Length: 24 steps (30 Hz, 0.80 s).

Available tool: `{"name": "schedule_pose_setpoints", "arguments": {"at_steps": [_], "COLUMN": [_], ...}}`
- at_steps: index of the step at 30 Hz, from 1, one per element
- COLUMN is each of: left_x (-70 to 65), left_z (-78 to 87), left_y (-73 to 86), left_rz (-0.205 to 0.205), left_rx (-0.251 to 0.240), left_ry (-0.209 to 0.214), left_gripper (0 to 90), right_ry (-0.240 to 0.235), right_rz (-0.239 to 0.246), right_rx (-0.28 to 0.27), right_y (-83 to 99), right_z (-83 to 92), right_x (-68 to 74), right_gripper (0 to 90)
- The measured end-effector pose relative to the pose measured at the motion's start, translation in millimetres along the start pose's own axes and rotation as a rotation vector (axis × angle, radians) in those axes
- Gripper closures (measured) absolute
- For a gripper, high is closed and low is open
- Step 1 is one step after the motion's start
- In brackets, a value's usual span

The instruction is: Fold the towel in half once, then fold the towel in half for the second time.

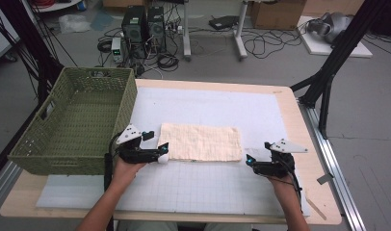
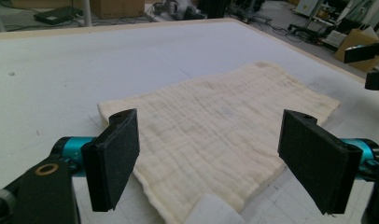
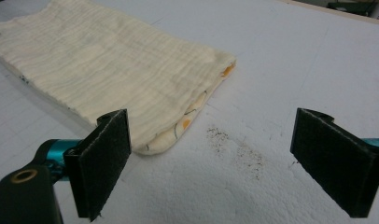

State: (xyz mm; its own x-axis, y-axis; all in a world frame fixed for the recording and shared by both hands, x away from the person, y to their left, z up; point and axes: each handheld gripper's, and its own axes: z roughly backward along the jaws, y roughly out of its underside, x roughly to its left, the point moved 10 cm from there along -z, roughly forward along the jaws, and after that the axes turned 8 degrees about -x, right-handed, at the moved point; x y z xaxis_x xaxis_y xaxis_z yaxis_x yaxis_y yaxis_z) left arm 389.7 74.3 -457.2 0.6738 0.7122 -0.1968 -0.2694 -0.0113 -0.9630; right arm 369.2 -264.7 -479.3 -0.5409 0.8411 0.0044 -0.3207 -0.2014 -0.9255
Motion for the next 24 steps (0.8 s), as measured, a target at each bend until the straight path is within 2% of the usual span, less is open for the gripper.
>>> {"name": "schedule_pose_setpoints", "arguments": {"at_steps": [8, 14, 18, 24], "left_x": [-1.3, 4.5, 9.3, 18.8], "left_z": [-3.0, -5.8, -13.1, -25.8], "left_y": [1.8, 2.1, -3.3, -14.7], "left_rz": [-0.003, 0.019, 0.038, 0.034], "left_rx": [0.009, 0.017, 0.035, 0.036], "left_ry": [-0.001, -0.020, -0.031, -0.064], "left_gripper": [21.4, 21.9, 24.3, 25.3], "right_ry": [0.006, -0.002, -0.010, -0.019], "right_rz": [0.001, -0.002, 0.005, 0.004], "right_rx": [0.001, 0.014, 0.024, 0.026], "right_y": [1.1, 4.3, 5.7, 5.5], "right_z": [0.6, -0.7, -1.5, -2.1], "right_x": [-2.8, -1.9, -0.2, 1.2], "right_gripper": [11.6, 11.6, 11.6, 11.6]}}
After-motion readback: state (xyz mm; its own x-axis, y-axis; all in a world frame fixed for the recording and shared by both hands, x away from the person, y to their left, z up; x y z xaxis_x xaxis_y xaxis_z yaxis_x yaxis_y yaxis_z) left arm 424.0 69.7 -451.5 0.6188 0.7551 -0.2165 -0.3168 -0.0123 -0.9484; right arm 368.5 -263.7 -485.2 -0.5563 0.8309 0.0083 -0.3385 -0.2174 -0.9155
